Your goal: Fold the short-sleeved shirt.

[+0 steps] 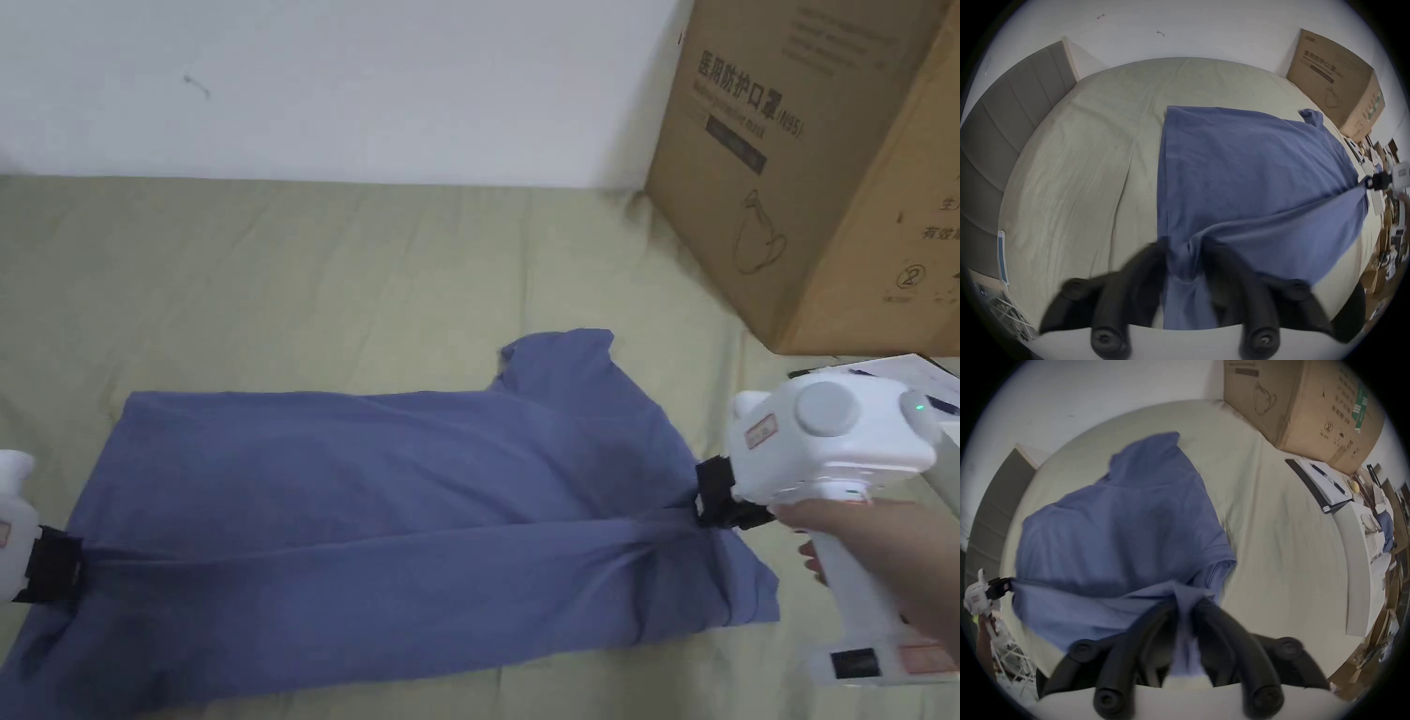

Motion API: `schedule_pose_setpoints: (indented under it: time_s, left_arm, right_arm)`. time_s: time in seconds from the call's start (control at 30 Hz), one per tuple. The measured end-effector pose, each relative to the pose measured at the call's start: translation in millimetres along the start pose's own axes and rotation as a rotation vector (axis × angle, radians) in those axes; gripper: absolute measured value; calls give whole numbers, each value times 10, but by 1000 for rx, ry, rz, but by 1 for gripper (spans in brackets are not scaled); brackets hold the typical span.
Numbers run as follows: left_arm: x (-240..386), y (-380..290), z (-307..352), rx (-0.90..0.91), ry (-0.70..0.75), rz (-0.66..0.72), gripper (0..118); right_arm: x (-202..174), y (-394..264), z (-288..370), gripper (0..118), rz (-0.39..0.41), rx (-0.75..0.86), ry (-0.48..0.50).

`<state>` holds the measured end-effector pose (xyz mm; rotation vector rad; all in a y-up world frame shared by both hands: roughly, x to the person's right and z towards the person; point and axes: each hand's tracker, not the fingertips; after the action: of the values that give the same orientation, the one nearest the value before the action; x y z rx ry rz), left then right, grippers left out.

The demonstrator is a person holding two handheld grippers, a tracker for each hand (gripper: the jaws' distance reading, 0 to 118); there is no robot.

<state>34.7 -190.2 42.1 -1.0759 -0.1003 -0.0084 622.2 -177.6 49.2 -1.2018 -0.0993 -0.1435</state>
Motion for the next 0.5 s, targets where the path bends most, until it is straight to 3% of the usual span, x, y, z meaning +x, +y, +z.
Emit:
schedule_pose_setpoints:
  time_s: [0.03, 0.1, 0.13, 0.17, 0.2, 0.43, 0.5]
  left_arm:
    - [-14, 15, -58, 12, 4, 34, 75]
    - [-34, -22, -101, 45, -6, 86, 90]
    - [-36, -32, -97, 70, -16, 106, 106]
    - [-39, -34, -68, 89, -33, 117, 114]
    - [-54, -55, -1, 119, -51, 130, 114]
    - [181, -379, 875, 374, -120, 113, 113]
    - [274, -635, 1203, 488, -161, 124, 97]
  right_arm:
    - [8, -5, -111, 49, -18, 7, -23]
    - [35, -50, -236, 66, -75, 28, -33]
    - [58, -100, -246, 94, -101, 47, -26]
    - [118, -111, -273, 113, -130, 78, -15]
    - [158, -160, -209, 117, -156, 141, 13]
    - [123, -842, 862, 114, -163, 481, 147]
    - [81, -1212, 1226, 100, -169, 647, 225]
